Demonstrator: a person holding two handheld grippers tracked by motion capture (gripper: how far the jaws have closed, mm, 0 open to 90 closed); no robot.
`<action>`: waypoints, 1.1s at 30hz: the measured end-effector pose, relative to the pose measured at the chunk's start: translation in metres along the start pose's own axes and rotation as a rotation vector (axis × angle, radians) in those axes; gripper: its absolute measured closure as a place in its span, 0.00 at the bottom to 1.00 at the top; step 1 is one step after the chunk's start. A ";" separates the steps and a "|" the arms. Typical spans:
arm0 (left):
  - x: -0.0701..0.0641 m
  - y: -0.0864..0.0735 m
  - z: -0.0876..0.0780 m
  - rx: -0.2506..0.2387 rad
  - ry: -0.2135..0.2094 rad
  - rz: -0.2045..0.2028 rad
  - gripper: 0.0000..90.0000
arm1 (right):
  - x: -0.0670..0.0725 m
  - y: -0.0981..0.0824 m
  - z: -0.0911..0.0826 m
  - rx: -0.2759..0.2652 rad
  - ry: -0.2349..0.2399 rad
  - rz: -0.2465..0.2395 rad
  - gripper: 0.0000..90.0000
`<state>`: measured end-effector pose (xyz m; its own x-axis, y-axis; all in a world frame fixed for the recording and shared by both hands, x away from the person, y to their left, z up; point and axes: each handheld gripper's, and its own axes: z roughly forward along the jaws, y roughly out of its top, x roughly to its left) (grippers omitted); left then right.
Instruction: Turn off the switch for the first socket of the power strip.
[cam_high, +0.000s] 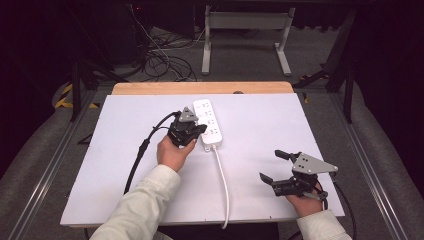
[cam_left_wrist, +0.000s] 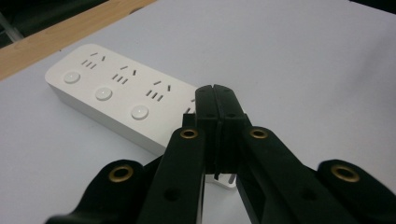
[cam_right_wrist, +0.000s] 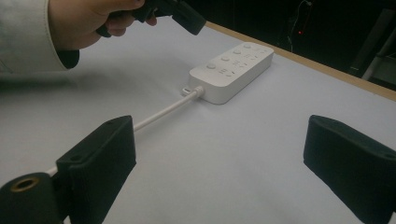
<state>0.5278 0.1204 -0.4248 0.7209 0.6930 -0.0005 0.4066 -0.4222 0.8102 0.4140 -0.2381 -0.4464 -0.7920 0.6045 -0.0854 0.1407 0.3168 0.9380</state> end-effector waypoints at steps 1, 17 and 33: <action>0.000 0.000 0.000 0.000 0.000 0.000 1.00 | 0.000 0.000 0.000 0.000 0.000 0.000 0.11; 0.009 -0.007 0.027 0.036 0.020 -0.070 1.00 | 0.000 0.000 0.000 0.000 0.006 0.002 0.11; 0.007 -0.007 0.039 0.074 0.056 -0.048 1.00 | -0.002 -0.002 0.000 -0.001 0.021 0.018 0.11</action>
<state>0.5523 0.1057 -0.4532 0.6677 0.7444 -0.0040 0.4817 -0.4279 0.7648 0.4153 -0.2393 -0.4479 -0.8017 0.5945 -0.0615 0.1544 0.3055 0.9396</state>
